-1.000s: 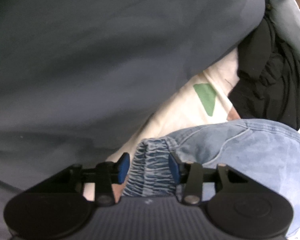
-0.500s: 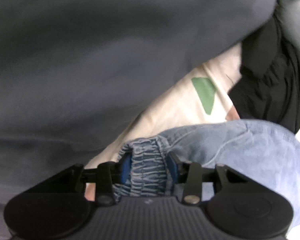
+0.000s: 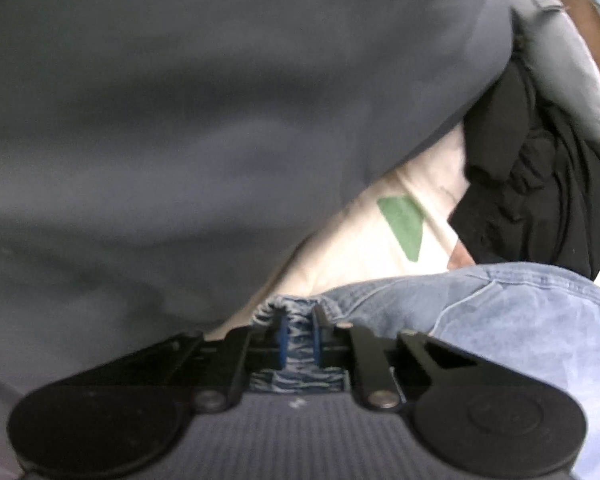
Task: Fold clothes
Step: 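Hold the elastic waistband with the left gripper and tug it straight, then open the left gripper to release the waistband onto the jeans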
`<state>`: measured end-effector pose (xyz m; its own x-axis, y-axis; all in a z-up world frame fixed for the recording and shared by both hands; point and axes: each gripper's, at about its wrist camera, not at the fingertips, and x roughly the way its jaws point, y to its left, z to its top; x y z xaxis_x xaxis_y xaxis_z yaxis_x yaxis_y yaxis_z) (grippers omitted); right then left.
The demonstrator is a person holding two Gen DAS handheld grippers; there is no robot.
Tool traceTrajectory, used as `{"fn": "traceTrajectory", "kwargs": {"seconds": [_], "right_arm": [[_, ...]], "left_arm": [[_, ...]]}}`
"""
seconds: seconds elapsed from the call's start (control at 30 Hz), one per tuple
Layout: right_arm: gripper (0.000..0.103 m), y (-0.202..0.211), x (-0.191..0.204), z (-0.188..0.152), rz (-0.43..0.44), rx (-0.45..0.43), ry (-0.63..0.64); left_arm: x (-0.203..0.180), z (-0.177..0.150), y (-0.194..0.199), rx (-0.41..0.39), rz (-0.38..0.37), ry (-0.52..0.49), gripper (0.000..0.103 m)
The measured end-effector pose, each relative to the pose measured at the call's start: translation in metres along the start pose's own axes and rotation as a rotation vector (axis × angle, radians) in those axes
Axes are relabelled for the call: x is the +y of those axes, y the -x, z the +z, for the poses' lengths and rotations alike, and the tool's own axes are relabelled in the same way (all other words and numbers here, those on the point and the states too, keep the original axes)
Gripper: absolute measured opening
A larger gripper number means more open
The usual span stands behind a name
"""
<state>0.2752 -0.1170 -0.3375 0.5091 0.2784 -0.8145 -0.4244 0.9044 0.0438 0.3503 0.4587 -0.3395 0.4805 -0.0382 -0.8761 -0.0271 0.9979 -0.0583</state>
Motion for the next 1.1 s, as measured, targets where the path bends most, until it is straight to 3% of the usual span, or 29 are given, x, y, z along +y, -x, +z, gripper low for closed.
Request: {"fn": "traceTrajectory", "kwargs": {"seconds": [0.17,0.43,0.6,0.87,0.97,1.1], "right_arm": [[0.038,-0.002,0.008,0.001,0.012,0.005,0.014],[0.038,-0.011,0.009,-0.005,0.015,0.046,-0.004],[0.038,-0.011,0.004,-0.009,0.019,0.047,-0.031],[0.038,-0.014,0.001,-0.016,0.032,0.042,-0.075],[0.038,-0.014,0.001,-0.018,0.037,0.041,-0.080],[0.038,-0.013,-0.002,-0.023,0.036,0.047,-0.089]], "left_arm": [[-0.001,0.001,0.010,-0.055,0.048,-0.014,0.010],[-0.014,0.005,-0.039,0.032,0.132,-0.050,0.014],[-0.023,0.015,-0.024,0.067,0.180,-0.087,0.039],[-0.039,0.009,0.025,0.045,0.163,-0.044,0.039],[-0.042,0.002,0.030,0.041,0.104,0.004,0.031],[-0.049,-0.011,0.017,0.066,0.079,0.028,0.023]]}}
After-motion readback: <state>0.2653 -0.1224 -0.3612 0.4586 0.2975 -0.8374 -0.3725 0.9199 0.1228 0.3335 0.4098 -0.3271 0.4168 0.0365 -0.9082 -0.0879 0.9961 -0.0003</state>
